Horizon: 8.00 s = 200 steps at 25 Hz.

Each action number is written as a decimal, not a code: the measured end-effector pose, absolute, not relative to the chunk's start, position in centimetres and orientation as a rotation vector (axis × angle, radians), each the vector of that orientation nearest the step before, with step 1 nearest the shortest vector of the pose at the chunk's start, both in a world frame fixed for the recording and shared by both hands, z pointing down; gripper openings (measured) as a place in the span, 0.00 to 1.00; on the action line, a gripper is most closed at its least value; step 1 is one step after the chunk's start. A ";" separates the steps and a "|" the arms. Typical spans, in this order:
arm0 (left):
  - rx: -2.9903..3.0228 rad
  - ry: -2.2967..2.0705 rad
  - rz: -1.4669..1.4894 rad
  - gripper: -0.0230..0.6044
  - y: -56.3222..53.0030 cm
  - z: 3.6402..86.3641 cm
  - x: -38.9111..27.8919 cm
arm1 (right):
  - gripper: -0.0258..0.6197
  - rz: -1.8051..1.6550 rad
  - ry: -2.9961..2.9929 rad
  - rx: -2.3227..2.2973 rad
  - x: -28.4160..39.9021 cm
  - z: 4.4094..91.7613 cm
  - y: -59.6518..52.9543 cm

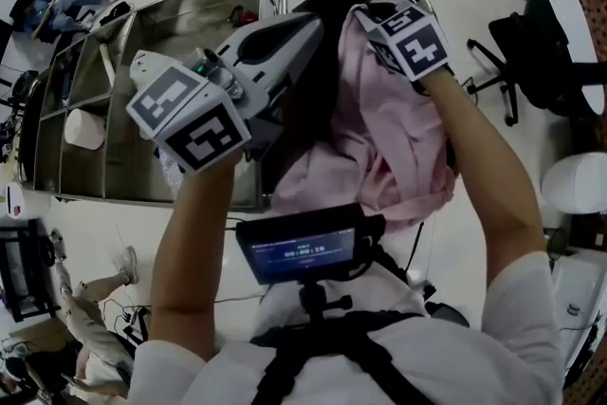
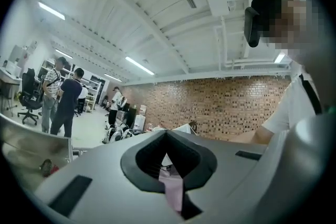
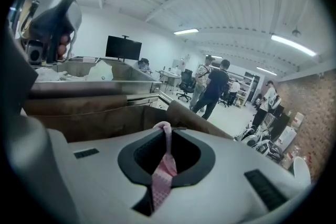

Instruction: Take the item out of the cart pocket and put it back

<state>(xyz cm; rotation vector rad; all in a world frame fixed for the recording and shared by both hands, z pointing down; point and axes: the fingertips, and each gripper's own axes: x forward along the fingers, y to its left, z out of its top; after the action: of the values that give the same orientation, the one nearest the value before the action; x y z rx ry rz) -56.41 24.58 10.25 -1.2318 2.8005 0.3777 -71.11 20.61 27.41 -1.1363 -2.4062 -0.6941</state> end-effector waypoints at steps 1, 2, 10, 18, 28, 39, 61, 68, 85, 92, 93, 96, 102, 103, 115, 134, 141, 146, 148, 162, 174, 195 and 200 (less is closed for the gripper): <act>-1.227 2.798 0.386 0.05 24.5 10.5 -56.0 | 0.07 -0.691 -2.390 -1.134 -71.0 27.9 20.6; -1.224 2.800 0.387 0.05 24.5 10.8 -55.7 | 0.07 -0.690 -2.376 -1.130 -71.0 28.3 20.7; -1.154 2.806 0.369 0.05 25.2 12.2 -50.7 | 0.07 -0.703 -2.315 -1.078 -67.1 31.2 20.3; -1.116 2.798 0.431 0.05 25.6 12.1 -50.5 | 0.07 -0.711 -2.188 -1.039 -67.1 34.1 19.9; -1.115 2.818 0.352 0.05 25.4 12.8 -49.7 | 0.07 -0.732 -2.120 -1.031 -65.7 36.8 20.9; -1.171 2.829 0.353 0.05 24.9 13.1 -49.4 | 0.07 -0.724 -1.995 -1.051 -64.3 38.7 20.8; -1.204 2.800 0.362 0.05 24.2 12.0 -49.3 | 0.29 -0.629 -2.039 -1.038 -63.7 36.4 20.4; -1.217 2.797 0.374 0.05 24.1 11.9 -49.4 | 0.29 -0.594 -2.126 -1.036 -64.3 34.3 20.2; -1.281 2.774 0.378 0.05 22.8 12.2 -46.7 | 0.17 -0.492 -2.458 -0.989 -61.4 23.6 19.6; -1.331 2.755 0.400 0.05 22.3 12.1 -46.2 | 0.17 -0.461 -2.497 -0.952 -59.9 21.8 18.7; -1.333 2.754 0.399 0.05 22.3 12.1 -46.1 | 0.17 -0.460 -2.502 -0.945 -59.7 21.6 18.5; -1.335 2.750 0.396 0.05 22.3 12.1 -46.0 | 0.17 -0.467 -2.529 -0.923 -59.2 20.7 17.9; -1.327 2.750 0.397 0.05 22.5 12.0 -45.8 | 0.17 -0.504 -2.568 -0.939 -57.4 19.1 17.7; -1.329 2.750 0.397 0.05 22.6 12.0 -45.7 | 0.17 -0.514 -2.570 -0.943 -57.1 19.0 17.7; -1.338 2.724 0.380 0.05 22.6 11.5 -44.3 | 0.09 -0.504 -2.659 -0.899 -53.9 17.0 16.3; -1.343 2.725 0.422 0.05 25.1 11.8 -41.4 | 0.09 -0.273 -2.748 -0.832 -48.8 16.5 16.1; -1.367 2.708 0.410 0.05 25.5 11.9 -40.4 | 0.09 -0.231 -2.767 -0.791 -47.0 16.9 16.1; -1.391 2.699 0.418 0.05 25.6 12.3 -40.0 | 0.09 -0.226 -2.772 -0.752 -45.9 17.5 15.8; -1.405 2.690 0.418 0.05 25.7 12.3 -39.7 | 0.09 -0.219 -2.777 -0.734 -45.5 17.7 15.7; -1.478 2.662 0.434 0.05 26.3 12.1 -36.8 | 0.09 -0.208 -2.805 -0.646 -41.1 17.4 15.1; -1.400 2.699 0.461 0.05 26.1 12.5 -34.7 | 0.09 -0.176 -2.791 -0.749 -38.2 17.2 15.0; -1.200 2.798 0.488 0.05 24.8 13.3 -31.6 | 0.04 -0.109 -2.786 -0.858 -35.9 18.0 9.9; -1.178 2.821 0.555 0.05 24.9 14.1 -30.9 | 0.04 -0.092 -2.787 -0.849 -35.5 18.3 8.5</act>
<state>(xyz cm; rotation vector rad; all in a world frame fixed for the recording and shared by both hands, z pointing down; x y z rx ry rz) -30.87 24.95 14.09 -1.1783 2.8209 0.5550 -35.48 8.51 18.34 -0.8493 -2.7871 -0.0922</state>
